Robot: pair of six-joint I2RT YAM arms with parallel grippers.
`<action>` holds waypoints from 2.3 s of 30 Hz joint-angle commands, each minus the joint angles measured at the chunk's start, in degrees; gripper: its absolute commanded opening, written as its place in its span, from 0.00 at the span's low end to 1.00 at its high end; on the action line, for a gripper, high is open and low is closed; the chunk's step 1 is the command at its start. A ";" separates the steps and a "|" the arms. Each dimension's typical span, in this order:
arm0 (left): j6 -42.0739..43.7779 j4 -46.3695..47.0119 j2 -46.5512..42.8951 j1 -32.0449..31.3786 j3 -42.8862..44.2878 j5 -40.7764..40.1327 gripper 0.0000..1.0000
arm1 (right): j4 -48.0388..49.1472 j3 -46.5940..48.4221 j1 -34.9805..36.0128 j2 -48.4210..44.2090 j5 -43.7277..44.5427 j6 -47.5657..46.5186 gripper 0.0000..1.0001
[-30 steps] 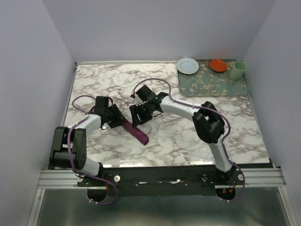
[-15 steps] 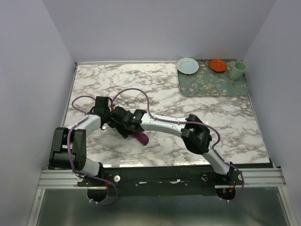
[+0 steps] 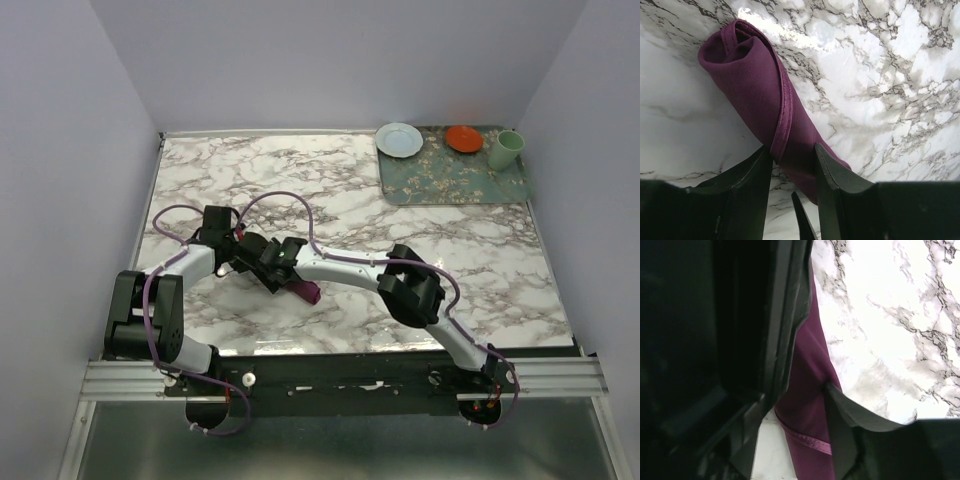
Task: Fold the napkin, place the utensils inside, and roll it up
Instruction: Roll the napkin with the utensil
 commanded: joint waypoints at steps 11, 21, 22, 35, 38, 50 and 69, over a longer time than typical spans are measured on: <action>4.57 -4.30 -2.95 -0.29 3.00 -1.28 0.58 | 2.94 -5.25 -4.77 -0.69 -9.12 1.77 0.20; 6.25 -8.70 -5.85 -0.29 6.00 -1.73 0.63 | 13.92 -14.47 -19.27 -2.10 -52.15 9.60 0.20; 6.07 -8.35 -6.03 -0.29 5.21 -1.38 0.63 | 15.93 -15.00 -20.33 -1.05 -55.35 10.21 0.20; 3.34 -2.11 0.82 -3.53 7.31 3.20 0.59 | 16.48 -14.04 -24.47 2.83 -66.54 10.57 0.26; 2.90 -1.23 1.35 -3.80 6.44 2.94 0.57 | 16.30 -14.30 -24.47 1.42 -64.70 9.96 0.35; 5.18 -4.91 -9.10 -2.57 3.71 -2.95 0.56 | 8.22 -9.83 -24.03 -2.54 -57.05 4.95 0.52; 4.92 -5.18 -11.65 -1.96 0.90 -0.32 0.55 | 3.03 -4.29 -20.52 -3.15 -46.25 0.73 0.66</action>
